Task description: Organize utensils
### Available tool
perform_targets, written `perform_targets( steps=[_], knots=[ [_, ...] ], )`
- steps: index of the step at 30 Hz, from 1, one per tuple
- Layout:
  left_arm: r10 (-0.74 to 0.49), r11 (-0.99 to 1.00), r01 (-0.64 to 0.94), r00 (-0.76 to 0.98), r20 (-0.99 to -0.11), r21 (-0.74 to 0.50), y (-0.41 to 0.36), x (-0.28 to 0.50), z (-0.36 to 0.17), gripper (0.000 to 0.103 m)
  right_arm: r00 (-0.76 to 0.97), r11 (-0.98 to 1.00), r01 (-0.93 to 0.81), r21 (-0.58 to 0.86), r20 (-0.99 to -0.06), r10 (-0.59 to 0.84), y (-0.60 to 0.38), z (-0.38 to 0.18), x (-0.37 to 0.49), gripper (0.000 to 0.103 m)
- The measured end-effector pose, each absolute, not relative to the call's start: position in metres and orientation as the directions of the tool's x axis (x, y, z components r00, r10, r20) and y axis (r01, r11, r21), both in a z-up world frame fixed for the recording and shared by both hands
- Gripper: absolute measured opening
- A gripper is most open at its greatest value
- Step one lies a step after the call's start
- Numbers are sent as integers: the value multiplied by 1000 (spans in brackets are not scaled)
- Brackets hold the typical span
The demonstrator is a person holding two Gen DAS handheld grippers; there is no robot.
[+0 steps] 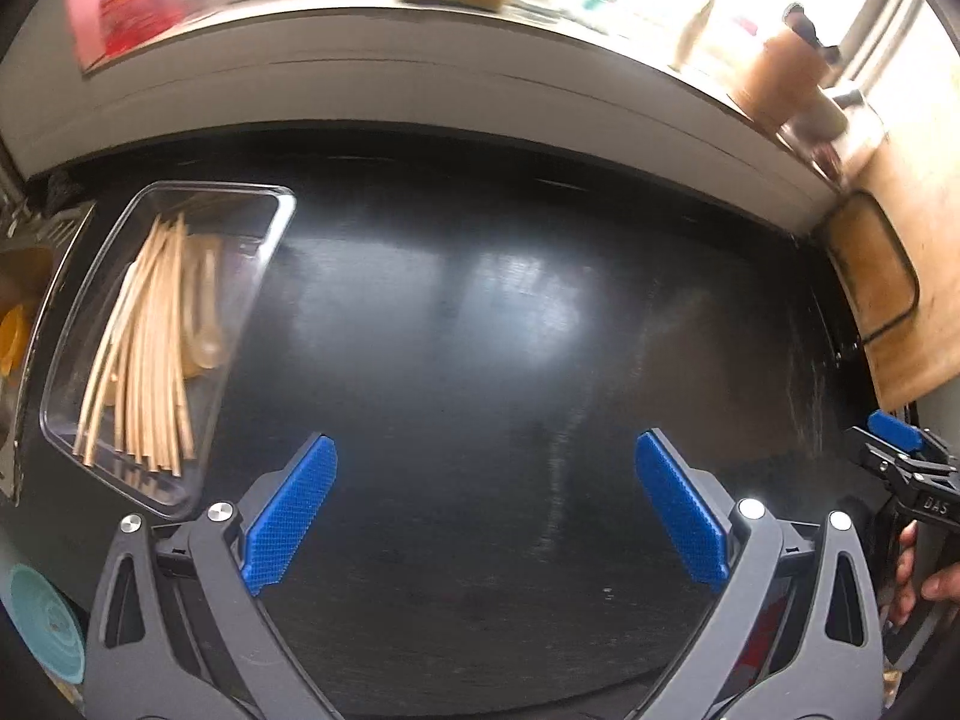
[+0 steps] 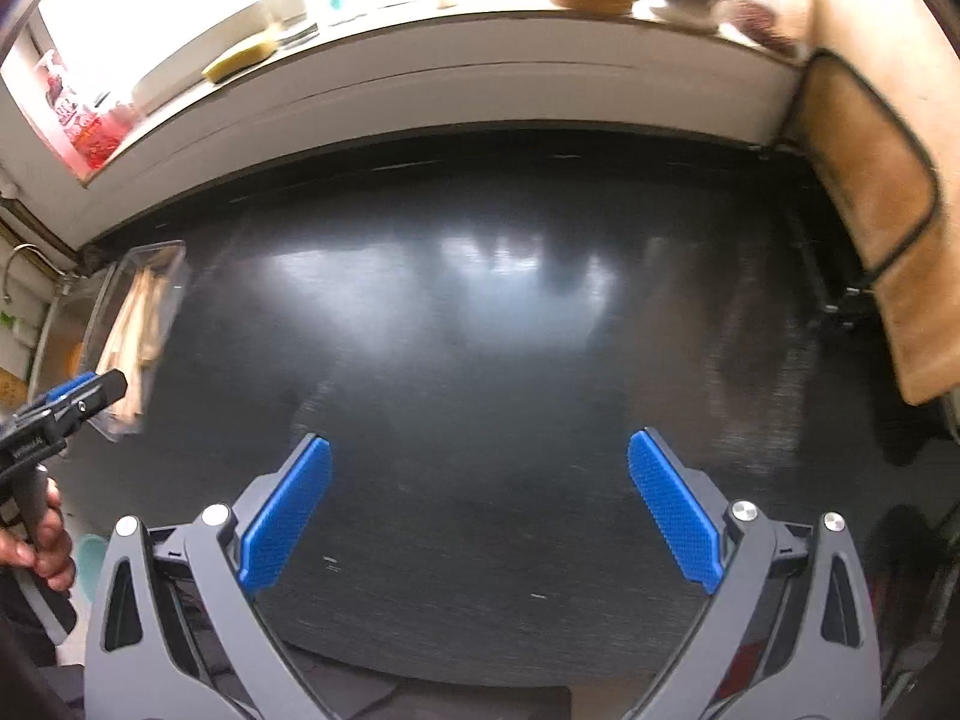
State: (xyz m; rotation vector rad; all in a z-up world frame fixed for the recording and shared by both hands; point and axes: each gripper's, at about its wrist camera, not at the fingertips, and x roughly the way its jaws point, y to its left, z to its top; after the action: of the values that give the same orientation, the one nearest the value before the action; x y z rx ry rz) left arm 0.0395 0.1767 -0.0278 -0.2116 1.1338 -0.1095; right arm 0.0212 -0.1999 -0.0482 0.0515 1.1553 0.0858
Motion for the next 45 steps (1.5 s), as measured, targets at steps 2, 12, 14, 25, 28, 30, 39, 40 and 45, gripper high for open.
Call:
perform_targets(
  steps=[2, 12, 14, 25, 28, 30, 39, 40, 45],
  knots=[
    [-179, 979, -10, 423, -888, -203, 161, 36, -28, 97, 420, 997, -29, 76, -904, 82, -213, -47, 15, 96],
    [-127, 989, -16, 423, -897, -148, 139, 29, -25, 97, 446, 995, -22, 96, -890, 96, -229, -48, 10, 96],
    [-120, 990, -17, 429, -895, -141, 138, 29, -23, 97, 449, 994, -30, 104, -887, 107, -225, -47, 11, 96],
    [-84, 994, -28, 434, -897, -107, 147, 30, -18, 97, 446, 990, -42, 138, -884, 142, -209, -49, 14, 96],
    [-80, 995, -20, 441, -894, -99, 149, 32, -15, 97, 447, 989, -40, 142, -883, 145, -207, -49, 15, 96],
    [-82, 995, -18, 447, -891, -100, 150, 32, -13, 97, 447, 989, -39, 142, -883, 145, -207, -49, 16, 96],
    [-88, 995, -7, 446, -891, -102, 154, 34, -13, 97, 446, 989, -40, 142, -883, 145, -202, -49, 19, 96],
    [-88, 995, -7, 445, -891, -102, 154, 34, -14, 97, 445, 989, -41, 142, -884, 145, -202, -49, 19, 96],
    [-88, 995, -10, 441, -893, -103, 153, 36, -15, 97, 443, 990, -40, 137, -886, 141, -201, -50, 18, 96]
  ],
)
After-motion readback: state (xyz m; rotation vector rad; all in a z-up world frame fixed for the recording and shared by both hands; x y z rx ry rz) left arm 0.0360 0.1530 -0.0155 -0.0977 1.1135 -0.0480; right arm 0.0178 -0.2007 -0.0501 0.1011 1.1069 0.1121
